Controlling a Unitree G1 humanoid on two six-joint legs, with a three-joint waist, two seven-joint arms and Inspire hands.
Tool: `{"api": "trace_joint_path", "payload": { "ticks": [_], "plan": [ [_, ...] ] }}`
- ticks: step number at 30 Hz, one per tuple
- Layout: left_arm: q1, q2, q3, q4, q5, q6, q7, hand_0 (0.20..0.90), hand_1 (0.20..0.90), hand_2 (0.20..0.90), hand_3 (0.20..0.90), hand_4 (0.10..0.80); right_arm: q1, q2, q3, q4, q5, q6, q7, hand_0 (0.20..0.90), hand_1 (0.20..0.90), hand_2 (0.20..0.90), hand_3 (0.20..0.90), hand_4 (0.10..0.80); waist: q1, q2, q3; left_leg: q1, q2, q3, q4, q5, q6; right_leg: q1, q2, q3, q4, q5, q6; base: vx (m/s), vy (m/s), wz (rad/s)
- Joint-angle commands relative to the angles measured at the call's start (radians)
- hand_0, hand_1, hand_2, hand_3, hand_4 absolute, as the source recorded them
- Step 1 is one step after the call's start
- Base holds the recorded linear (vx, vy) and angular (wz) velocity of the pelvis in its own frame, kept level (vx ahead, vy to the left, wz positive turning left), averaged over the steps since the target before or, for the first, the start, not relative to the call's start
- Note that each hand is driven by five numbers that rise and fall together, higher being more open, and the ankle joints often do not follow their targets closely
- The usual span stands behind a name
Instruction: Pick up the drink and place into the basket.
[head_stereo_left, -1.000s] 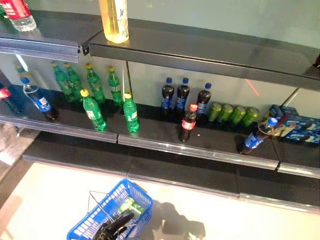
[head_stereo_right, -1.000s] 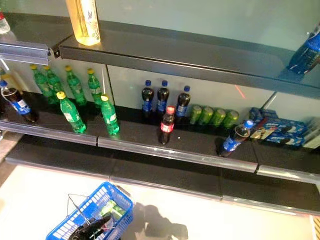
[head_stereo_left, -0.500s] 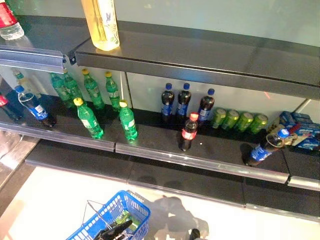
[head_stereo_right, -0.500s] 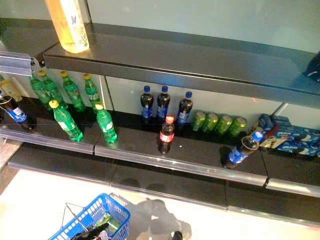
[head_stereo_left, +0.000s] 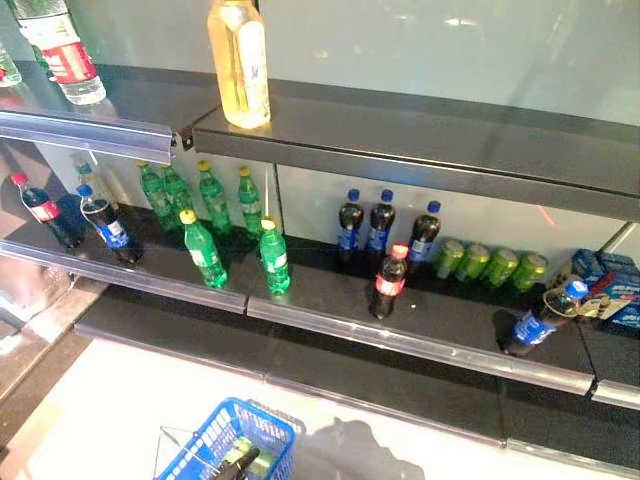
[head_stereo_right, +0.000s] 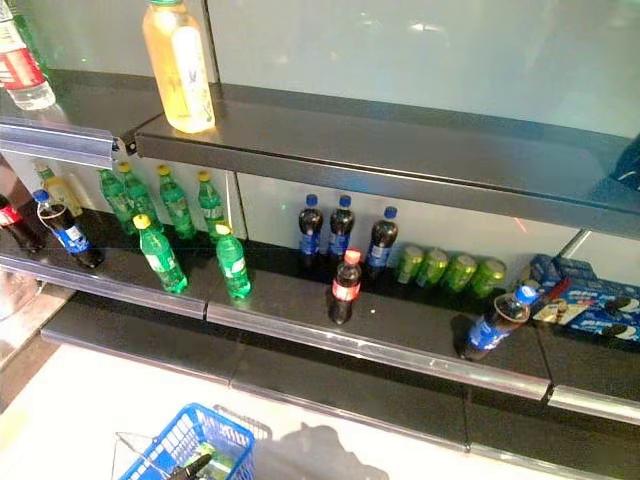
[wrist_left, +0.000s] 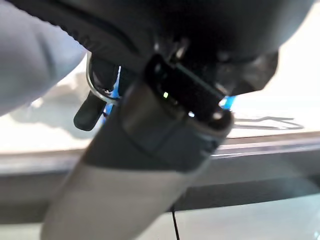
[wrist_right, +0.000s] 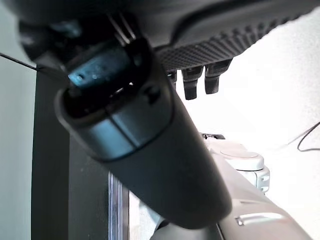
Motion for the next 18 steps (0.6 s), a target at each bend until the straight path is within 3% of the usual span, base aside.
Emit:
{"api": "trace_joint_path", "payload": {
  "ticks": [1,18],
  "plan": [
    [-0.118,-0.006,0.028,-0.057,-0.104,0.036,-0.212,0.3,0.3,0.3,0.2,0.1,-0.065,-0.031,-0.031,0.07,-0.03,-0.034,0.023,0.9,0.9,0.9,0.9,0.8,0.024,-0.013,0.017,-0.041,-0.012,0.049,-0.002,0.037,0.051,0.029,-0.027,0.008,0.052,-0.023,0.011,0.031,0.012,0.03],
    [-0.123,0.01,0.031,-0.093,-0.082,-0.015,-0.219,0.3,0.3,0.3,0.2,0.1,-0.047,-0.026,-0.005,0.057,-0.052,-0.022,0.037,0.9,0.9,0.9,0.9,0.8,0.026,-0.015,0.025,-0.038,0.001,0.061,-0.002,0.031,0.045,0.024,-0.032,-0.005,0.034,-0.011,0.023,0.027,-0.001,0.0]
  ]
}}
